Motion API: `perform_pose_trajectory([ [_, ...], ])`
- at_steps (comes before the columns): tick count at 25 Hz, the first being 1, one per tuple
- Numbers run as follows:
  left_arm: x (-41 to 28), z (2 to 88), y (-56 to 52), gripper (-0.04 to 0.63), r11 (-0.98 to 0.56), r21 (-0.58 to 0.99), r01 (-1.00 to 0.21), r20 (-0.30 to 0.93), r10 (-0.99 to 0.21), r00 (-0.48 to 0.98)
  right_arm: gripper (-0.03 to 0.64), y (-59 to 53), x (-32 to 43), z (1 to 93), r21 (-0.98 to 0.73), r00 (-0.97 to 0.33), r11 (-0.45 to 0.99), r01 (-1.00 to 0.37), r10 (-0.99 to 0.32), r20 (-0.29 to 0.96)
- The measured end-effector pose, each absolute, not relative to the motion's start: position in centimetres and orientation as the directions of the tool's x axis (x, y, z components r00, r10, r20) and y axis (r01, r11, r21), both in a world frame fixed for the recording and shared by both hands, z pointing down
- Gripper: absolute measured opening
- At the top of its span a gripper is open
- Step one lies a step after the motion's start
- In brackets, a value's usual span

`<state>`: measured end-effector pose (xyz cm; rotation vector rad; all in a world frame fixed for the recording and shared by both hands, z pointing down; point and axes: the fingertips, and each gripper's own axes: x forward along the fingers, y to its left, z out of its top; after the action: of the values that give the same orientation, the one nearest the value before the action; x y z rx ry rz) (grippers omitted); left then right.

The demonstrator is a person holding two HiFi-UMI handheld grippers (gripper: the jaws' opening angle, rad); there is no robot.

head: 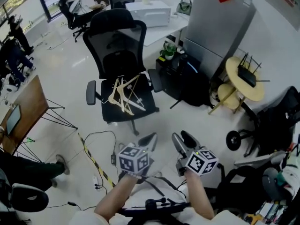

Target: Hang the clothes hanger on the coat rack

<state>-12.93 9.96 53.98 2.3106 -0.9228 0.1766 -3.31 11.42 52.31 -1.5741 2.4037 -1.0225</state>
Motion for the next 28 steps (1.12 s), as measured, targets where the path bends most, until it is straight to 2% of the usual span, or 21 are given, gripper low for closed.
perform_pose_trajectory([
  [8,-19.3,54.8,4.3,-0.008,-0.479,0.531,-0.699,0.335,-0.639,0.693,0.275,5.5,-9.4,53.5,-0.548,-0.512,0.292,-0.784,-0.804,0.304],
  [28,-33.6,60.9,-12.5,-0.008,-0.330,0.572,-0.750,0.402,-0.685,0.608,0.279,-13.4,-23.6,61.6,-0.472,-0.554,0.331,-0.817,-0.678,0.483],
])
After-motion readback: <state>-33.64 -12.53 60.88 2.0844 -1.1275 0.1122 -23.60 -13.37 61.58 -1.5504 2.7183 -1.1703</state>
